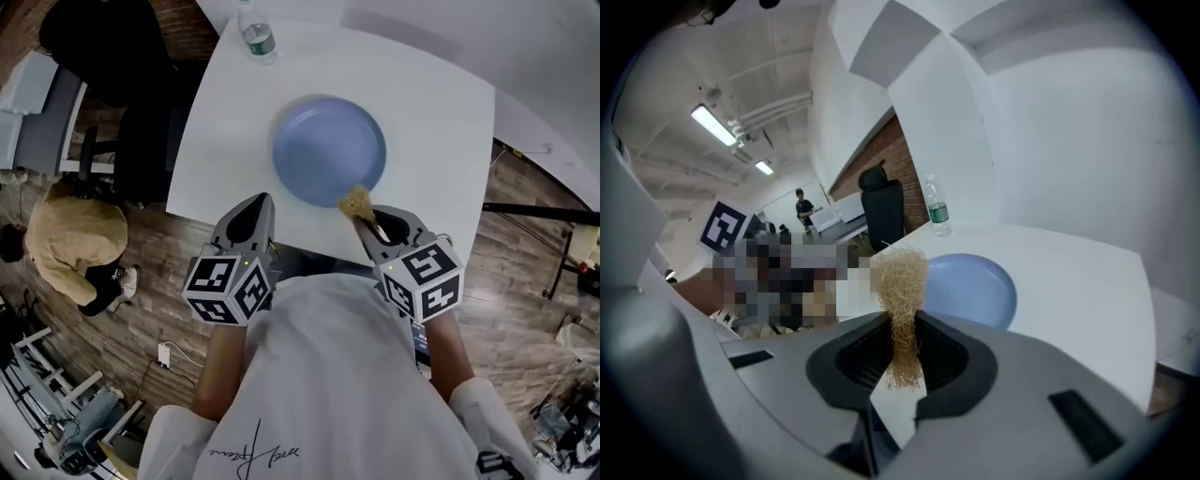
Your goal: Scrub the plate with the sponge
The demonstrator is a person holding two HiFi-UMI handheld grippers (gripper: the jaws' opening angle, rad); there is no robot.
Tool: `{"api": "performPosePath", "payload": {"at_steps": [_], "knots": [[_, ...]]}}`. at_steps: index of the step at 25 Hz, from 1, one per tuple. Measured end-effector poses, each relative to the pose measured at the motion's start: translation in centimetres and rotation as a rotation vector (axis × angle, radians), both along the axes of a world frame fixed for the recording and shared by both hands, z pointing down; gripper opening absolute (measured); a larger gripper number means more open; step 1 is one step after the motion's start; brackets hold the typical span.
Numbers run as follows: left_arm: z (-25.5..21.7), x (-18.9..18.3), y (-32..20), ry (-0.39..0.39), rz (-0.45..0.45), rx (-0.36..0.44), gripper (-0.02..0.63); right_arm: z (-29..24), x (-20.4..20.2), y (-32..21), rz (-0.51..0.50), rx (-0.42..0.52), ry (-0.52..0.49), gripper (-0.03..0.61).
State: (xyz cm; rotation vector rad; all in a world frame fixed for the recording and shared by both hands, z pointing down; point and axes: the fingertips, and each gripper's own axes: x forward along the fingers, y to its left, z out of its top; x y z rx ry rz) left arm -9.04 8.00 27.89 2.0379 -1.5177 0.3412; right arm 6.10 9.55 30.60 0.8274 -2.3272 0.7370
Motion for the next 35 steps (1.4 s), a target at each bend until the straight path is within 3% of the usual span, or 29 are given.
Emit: {"api": "performPosePath", "payload": {"at_steps": [3, 8, 14, 24, 35], "knots": [[0.5, -0.1, -0.9, -0.031, -0.001, -0.012, 0.0, 0.8, 0.8, -1.3, -0.007, 0.004, 0.026, 0.046], [1.4, 0.0, -1.1, -0.018, 0.003, -0.034, 0.0, 2.2, 2.8, -2.5, -0.029, -0.009, 0.07, 0.046], [3.1, -0.7, -2.8, -0.008, 0.01, -0.066, -0.003, 2.1, 4.5, -4.8, 0.057, -0.027, 0.05, 0.046], [5.4, -0.3, -4.5, -0.046, 0.097, -0.114, -0.005, 2.9, 4.1, -5.4, 0.08, -0.067, 0.029, 0.046], [8.4, -3.0, -6.2, -0.031, 0.097, -0.183, -0.006, 5.3, 1.3, -7.2, 0.059, -0.131, 0.078, 0.046]]}}
